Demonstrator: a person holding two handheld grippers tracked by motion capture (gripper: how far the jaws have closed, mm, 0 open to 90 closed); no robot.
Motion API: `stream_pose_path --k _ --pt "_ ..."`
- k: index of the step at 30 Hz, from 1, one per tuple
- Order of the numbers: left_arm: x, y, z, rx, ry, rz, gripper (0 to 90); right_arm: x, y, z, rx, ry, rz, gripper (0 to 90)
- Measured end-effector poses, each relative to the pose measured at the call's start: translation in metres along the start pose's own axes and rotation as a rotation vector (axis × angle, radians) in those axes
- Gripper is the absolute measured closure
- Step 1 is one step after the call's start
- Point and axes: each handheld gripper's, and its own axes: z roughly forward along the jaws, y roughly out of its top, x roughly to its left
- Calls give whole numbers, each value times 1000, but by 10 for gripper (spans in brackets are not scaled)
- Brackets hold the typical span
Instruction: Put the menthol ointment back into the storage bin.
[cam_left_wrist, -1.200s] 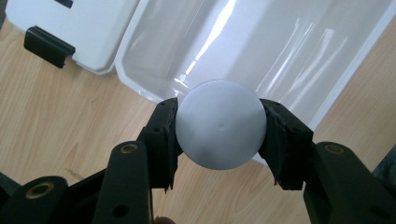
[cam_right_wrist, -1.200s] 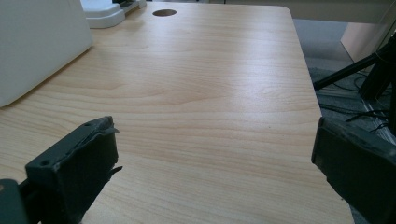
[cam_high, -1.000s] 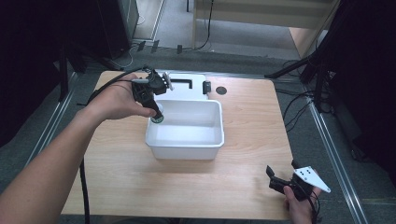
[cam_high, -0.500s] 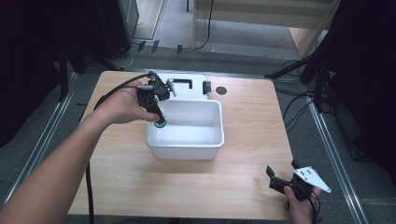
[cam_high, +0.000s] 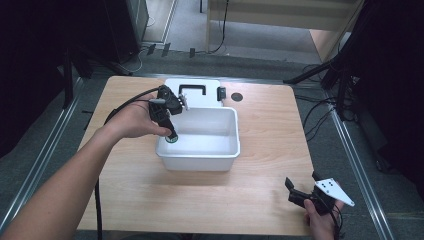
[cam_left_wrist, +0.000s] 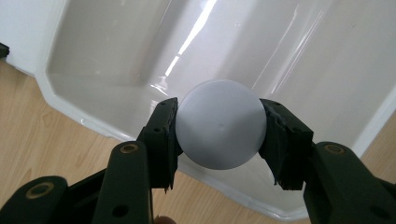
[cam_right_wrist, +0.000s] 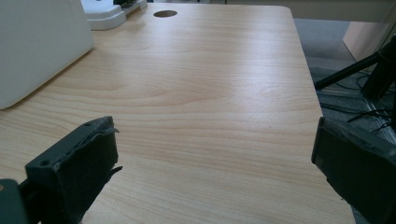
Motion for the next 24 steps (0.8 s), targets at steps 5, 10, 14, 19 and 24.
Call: stream_pose_path --k 5,10,14,19,24 --pt "1 0 9 1 0 -1 514 0 0 0 0 1 2 4" --pt "1 1 19 13 0 4 514 0 0 0 1 1 5 4" --pt "-1 3 28 28 6 16 514 0 0 0 1 2 5 4" --pt "-3 6 37 50 7 35 514 -1 0 0 1 2 8 4" --pt "-6 8 45 78 23 47 514 -1 0 0 0 4 8 4"
